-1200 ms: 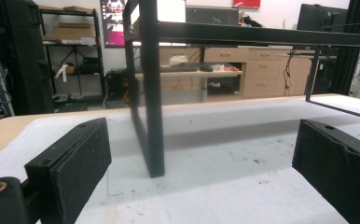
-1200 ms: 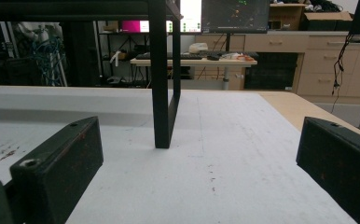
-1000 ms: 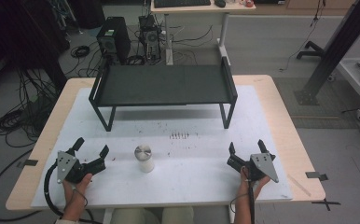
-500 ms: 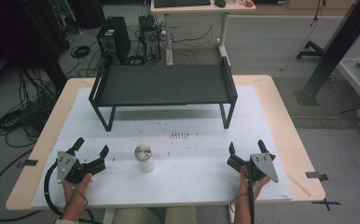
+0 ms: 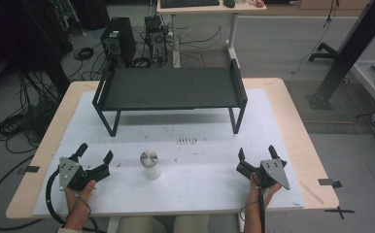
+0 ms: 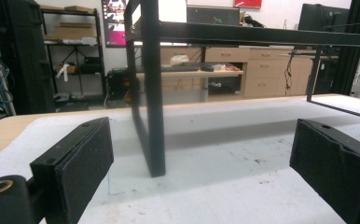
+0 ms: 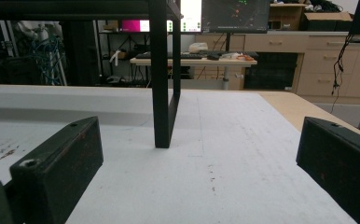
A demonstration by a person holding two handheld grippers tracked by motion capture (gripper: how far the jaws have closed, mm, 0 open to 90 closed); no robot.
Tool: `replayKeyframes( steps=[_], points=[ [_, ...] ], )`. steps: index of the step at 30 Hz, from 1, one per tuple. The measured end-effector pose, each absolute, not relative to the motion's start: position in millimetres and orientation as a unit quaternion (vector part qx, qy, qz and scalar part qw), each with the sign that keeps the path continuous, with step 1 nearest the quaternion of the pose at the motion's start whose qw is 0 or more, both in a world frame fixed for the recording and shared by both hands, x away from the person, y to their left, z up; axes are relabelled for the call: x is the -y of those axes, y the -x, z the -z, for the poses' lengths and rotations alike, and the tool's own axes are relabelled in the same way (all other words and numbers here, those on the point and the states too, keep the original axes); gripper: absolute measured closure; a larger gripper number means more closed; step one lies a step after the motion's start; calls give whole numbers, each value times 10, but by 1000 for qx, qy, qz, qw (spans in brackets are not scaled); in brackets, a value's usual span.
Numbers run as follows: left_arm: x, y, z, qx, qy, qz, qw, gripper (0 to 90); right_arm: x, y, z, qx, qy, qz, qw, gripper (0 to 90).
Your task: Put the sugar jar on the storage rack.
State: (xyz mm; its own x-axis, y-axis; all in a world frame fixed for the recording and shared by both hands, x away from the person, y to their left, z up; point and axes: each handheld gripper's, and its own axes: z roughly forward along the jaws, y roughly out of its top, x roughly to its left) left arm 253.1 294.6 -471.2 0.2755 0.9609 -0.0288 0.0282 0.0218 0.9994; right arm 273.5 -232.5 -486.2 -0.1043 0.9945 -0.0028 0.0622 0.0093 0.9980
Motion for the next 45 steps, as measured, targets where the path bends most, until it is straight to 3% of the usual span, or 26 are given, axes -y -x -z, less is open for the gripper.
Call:
replayKeyframes(
  steps=[9,21,33,45],
  points=[
    [-2960,-2412,4633,-451,-552,-384,588,57,2322,-2737,4861,-543,-487,-507,459,3],
    [-2935,-2201,4395,-433,-544,-382,609,33,2318,-2740,4860,-546,-486,-505,459,3],
    [-2572,-2096,4165,-373,-570,-364,636,26,2315,-2742,4859,-548,-485,-502,460,4],
    [-2226,-2149,4187,-341,-600,-346,635,26,2307,-2743,4858,-550,-486,-500,460,5]
  ],
)
